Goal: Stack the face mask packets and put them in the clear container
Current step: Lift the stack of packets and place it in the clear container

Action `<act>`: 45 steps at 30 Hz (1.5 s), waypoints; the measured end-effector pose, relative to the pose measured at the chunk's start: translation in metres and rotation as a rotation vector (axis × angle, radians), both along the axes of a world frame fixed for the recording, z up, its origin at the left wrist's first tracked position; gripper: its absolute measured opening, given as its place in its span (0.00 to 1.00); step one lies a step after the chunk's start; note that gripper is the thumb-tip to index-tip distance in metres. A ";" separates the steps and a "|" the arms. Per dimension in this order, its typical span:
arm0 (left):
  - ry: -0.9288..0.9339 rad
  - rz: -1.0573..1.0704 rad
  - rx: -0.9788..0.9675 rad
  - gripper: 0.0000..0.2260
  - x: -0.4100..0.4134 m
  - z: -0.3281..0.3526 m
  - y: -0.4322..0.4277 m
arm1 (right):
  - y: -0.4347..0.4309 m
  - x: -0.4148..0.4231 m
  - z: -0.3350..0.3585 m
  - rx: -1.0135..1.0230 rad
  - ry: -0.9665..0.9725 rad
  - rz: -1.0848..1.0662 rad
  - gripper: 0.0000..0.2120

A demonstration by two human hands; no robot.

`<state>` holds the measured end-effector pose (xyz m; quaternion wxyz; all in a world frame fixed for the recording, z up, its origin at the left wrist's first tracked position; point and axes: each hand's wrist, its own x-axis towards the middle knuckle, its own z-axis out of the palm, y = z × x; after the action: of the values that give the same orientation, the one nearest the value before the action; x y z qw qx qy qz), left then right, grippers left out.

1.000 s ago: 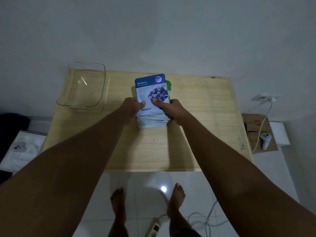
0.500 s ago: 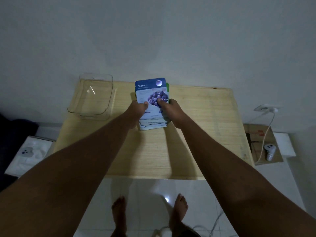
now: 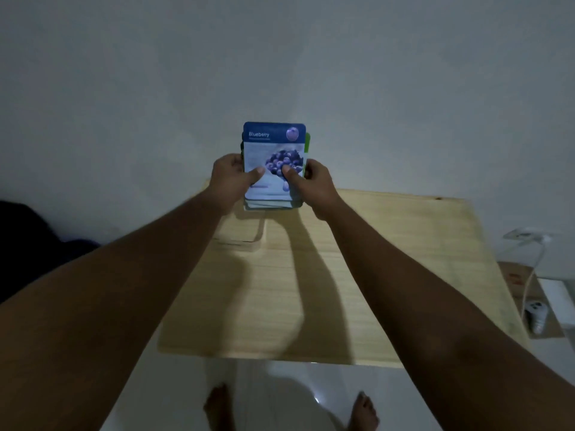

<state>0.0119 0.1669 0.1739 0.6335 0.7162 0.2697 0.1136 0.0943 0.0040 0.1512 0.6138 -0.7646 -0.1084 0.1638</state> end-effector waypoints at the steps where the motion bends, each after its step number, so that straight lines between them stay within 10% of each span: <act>1: -0.029 0.004 0.046 0.15 0.001 0.000 0.015 | 0.016 0.000 0.002 0.001 -0.030 -0.014 0.16; 21: -0.150 -0.023 0.346 0.22 0.037 -0.101 0.095 | 0.107 0.019 -0.075 -0.274 -0.316 -0.098 0.22; 29: -0.019 -0.020 0.758 0.24 0.047 -0.116 0.097 | 0.103 0.024 -0.089 -0.616 -0.443 -0.115 0.23; 45: 0.126 -0.032 0.448 0.23 0.052 -0.132 0.078 | 0.122 0.012 -0.103 -0.462 -0.107 -0.159 0.36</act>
<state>0.0634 0.2448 0.0421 0.4422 0.8490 0.2652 0.1155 0.1065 0.1261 0.0478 0.4270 -0.8984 -0.0401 0.0947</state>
